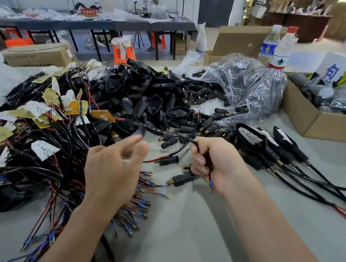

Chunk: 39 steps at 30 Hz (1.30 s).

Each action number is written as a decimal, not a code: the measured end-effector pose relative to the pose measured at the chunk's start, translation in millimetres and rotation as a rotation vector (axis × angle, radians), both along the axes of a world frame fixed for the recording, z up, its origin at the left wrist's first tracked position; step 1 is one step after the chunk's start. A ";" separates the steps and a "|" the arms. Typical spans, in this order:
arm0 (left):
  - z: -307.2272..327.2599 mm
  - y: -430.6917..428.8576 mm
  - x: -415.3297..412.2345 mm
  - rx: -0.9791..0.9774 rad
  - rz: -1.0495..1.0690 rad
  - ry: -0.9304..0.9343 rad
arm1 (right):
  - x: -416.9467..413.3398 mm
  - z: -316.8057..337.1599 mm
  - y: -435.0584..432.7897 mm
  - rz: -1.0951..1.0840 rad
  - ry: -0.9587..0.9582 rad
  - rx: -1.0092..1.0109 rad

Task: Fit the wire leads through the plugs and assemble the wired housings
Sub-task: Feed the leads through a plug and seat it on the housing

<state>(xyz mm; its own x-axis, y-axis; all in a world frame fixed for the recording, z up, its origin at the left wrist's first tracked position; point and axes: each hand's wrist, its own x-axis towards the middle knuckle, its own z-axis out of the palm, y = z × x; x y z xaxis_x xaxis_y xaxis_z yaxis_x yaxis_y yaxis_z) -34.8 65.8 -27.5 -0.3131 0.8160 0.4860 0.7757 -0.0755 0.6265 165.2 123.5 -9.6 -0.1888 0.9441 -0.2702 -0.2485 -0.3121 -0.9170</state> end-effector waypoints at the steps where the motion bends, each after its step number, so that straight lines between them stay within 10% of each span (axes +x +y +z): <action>1: 0.8 1.3 0.1 0.044 -0.050 -0.220 | -1.2 0.9 -0.3 0.012 -0.114 0.048; 4: 6.3 5.6 1.7 0.173 -0.034 -0.722 | -4.6 0.9 -3.8 0.078 -0.671 0.379; 7: 7.7 6.4 -1.4 0.229 0.020 -0.768 | -9.9 -4.1 -12.9 0.097 -1.024 0.635; 13: 6.4 16.7 -7.1 0.204 0.061 -0.568 | -19.1 -7.8 -14.9 0.138 -0.977 0.795; 17: 5.6 37.1 -10.5 0.001 0.196 0.181 | -18.2 -3.1 -5.9 -0.052 -0.599 0.562; 21: 8.3 62.7 -14.1 -0.380 0.200 0.498 | -14.8 -4.4 -2.7 -0.101 -0.165 0.278; 30: 25.1 45.2 -7.3 -0.194 -0.070 -0.060 | -10.1 1.2 -0.2 -0.090 -0.080 0.305; 39: 11.8 23.4 -4.5 -0.041 -0.042 0.053 | -22.3 -13.8 -0.6 0.021 -0.385 0.447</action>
